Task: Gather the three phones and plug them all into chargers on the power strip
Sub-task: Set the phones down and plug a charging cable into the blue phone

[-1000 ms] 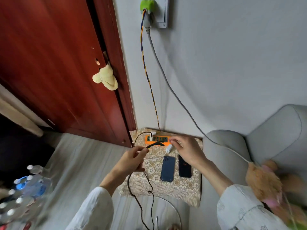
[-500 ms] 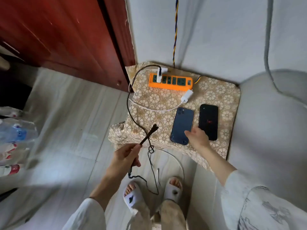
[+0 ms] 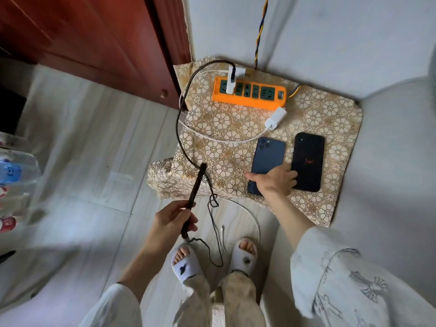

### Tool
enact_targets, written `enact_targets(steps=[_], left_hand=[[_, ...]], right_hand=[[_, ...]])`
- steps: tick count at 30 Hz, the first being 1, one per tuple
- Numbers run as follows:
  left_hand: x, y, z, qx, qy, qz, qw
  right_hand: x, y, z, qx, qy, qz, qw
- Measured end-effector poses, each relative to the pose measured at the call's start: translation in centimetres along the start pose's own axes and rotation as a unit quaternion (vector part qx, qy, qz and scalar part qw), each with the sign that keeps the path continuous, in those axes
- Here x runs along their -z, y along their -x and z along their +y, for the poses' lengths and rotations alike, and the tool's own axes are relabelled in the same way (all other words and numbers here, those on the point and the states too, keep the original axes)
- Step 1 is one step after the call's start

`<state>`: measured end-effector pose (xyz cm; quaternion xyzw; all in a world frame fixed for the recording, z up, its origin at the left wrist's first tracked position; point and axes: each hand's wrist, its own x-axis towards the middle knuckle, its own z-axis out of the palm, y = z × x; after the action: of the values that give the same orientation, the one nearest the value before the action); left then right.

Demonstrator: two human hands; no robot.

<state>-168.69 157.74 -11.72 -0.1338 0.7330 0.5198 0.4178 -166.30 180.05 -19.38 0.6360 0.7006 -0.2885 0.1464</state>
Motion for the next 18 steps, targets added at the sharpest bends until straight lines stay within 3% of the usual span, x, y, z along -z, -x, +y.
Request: enact_targets(steps=[9,13,18], left_hand=[[-0.2,-0.5,0.2,0.035,0.083,-0.014,0.996],[-0.7,-0.4,0.6,0.008,0.065,-0.013,0.998],[-0.9,0.5,1.4,-0.007,0.044,-0.020,0.999]], right_hand=[[0.3,-1.0,0.5,-0.020,-0.085,-0.007,0.996],[1.6,-2.1,1.0,-0.036,-0.180,-0.054,0.981],[3.9,-1.6,1.2,-0.093,-0.311,-0.142,0.935]])
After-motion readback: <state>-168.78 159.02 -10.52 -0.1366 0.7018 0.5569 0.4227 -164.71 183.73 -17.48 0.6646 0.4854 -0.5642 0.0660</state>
